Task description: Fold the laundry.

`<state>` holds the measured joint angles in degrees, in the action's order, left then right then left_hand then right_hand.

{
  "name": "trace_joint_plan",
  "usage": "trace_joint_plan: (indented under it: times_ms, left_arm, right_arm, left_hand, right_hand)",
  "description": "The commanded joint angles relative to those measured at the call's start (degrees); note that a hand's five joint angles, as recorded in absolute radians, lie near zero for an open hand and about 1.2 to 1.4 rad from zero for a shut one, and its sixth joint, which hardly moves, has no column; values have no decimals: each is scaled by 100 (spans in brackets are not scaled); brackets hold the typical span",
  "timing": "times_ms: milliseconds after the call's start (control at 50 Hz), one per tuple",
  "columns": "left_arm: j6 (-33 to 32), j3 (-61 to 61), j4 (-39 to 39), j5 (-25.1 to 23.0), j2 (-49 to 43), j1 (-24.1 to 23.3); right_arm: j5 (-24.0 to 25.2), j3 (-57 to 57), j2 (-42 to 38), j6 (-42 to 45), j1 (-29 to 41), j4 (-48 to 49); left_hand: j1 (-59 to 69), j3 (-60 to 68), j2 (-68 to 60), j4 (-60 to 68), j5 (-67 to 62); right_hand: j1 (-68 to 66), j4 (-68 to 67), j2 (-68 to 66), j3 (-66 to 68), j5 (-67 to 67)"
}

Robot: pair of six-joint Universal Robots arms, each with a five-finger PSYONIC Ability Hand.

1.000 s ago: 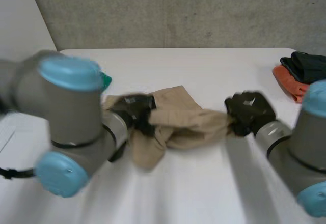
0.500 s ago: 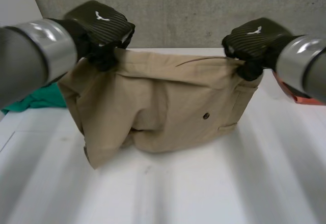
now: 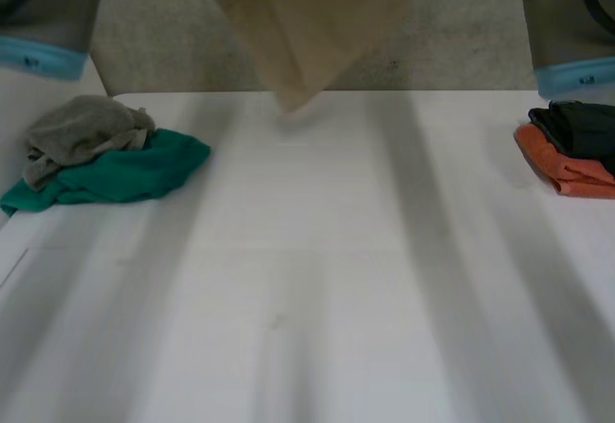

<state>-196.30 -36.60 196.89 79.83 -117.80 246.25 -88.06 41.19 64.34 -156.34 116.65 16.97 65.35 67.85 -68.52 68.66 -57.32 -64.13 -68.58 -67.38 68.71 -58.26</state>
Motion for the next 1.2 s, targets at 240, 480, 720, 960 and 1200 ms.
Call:
trace_joint_plan:
  times_ms: [240, 480, 720, 960, 1200]
  left_arm:
    - [-1085, -3889, 254, -724, -841, -262]
    - [-1569, -4786, -826, 14, -112, -552]
    - [-1631, -4988, -1065, 691, -112, -306]
    - [-1525, -5480, -1512, 287, 406, -455]
    - [-1630, -5850, -3330, 384, 986, -279]
  right_arm:
    - [149, 3219, -922, 50, -380, -1143]
    - [104, 4143, -177, 797, -530, -2170]
    - [342, 4652, 176, 1079, -495, -2963]
    - [333, 4696, 246, 1088, -556, -2874]
    - [623, 4714, 474, 2264, -749, -4068]
  left_hand:
    - [1465, 1215, -1148, 1134, -1268]
    - [1465, 1215, -1148, 1134, -1268]
    - [-2171, -2421, 2489, -2502, 2368]
    - [1465, 1215, -1148, 1134, -1268]
    - [1465, 1215, -1148, 1134, -1268]
  right_hand:
    - [-1587, -1142, -1262, 1129, -1174]
    - [-1587, -1142, -1262, 1129, -1174]
    - [-1587, -1142, -1262, 1129, -1174]
    - [-1587, -1142, -1262, 1129, -1174]
    - [-1587, -1142, -1262, 1129, -1174]
